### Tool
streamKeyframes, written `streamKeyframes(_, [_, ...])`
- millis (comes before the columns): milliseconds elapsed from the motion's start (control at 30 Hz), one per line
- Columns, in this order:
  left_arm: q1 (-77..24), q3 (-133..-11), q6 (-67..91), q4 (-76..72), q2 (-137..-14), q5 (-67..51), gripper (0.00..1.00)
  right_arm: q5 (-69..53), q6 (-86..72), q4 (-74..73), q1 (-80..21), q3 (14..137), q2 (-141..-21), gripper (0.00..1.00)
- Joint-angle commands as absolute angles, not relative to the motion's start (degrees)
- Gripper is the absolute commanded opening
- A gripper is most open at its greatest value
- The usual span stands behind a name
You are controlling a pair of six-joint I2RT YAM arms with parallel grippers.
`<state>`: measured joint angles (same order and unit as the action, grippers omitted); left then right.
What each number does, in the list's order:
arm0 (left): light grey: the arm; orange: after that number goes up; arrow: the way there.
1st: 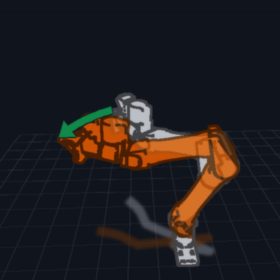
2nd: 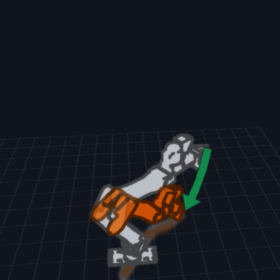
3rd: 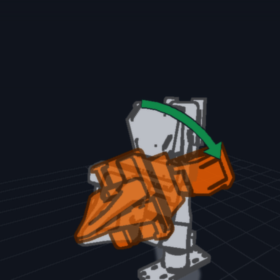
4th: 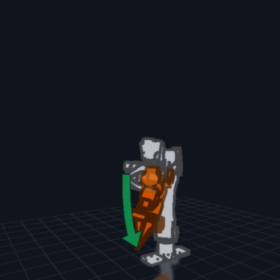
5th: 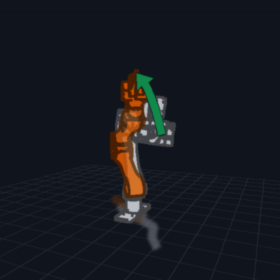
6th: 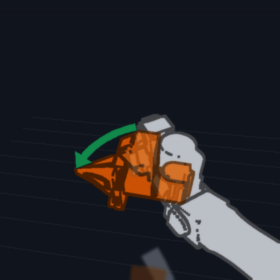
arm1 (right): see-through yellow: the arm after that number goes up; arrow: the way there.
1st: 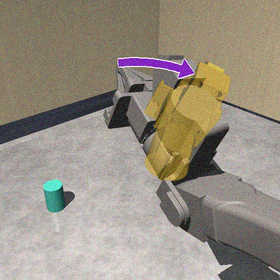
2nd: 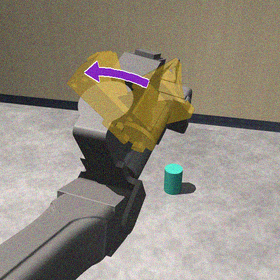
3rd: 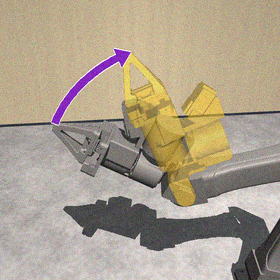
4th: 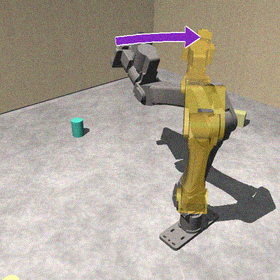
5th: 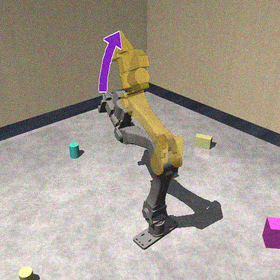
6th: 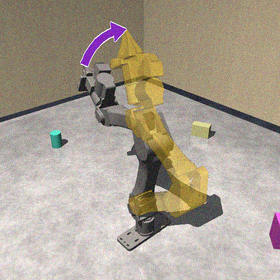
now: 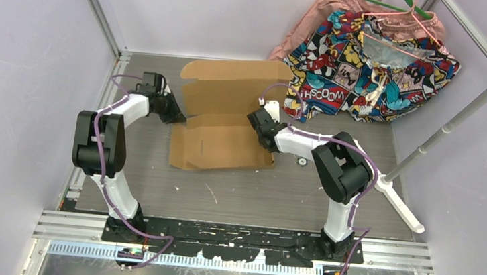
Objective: Fold the paper box
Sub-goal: Fold the paper box at the center of the board.
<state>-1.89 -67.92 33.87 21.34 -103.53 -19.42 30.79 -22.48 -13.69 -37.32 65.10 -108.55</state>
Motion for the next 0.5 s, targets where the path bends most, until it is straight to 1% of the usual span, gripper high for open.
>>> streamKeyframes(0, [-3.5, -68.6, 33.6, 16.7, -103.6, -18.4, 0.0, 28.5, -23.3, -17.0, -36.7, 63.7, -111.3, 0.01])
streamKeyframes(467, [-7.4, -64.4, 35.8, 15.3, -100.7, -17.4, 0.0, 28.3, -23.9, -17.3, -36.8, 64.1, -111.5, 0.01])
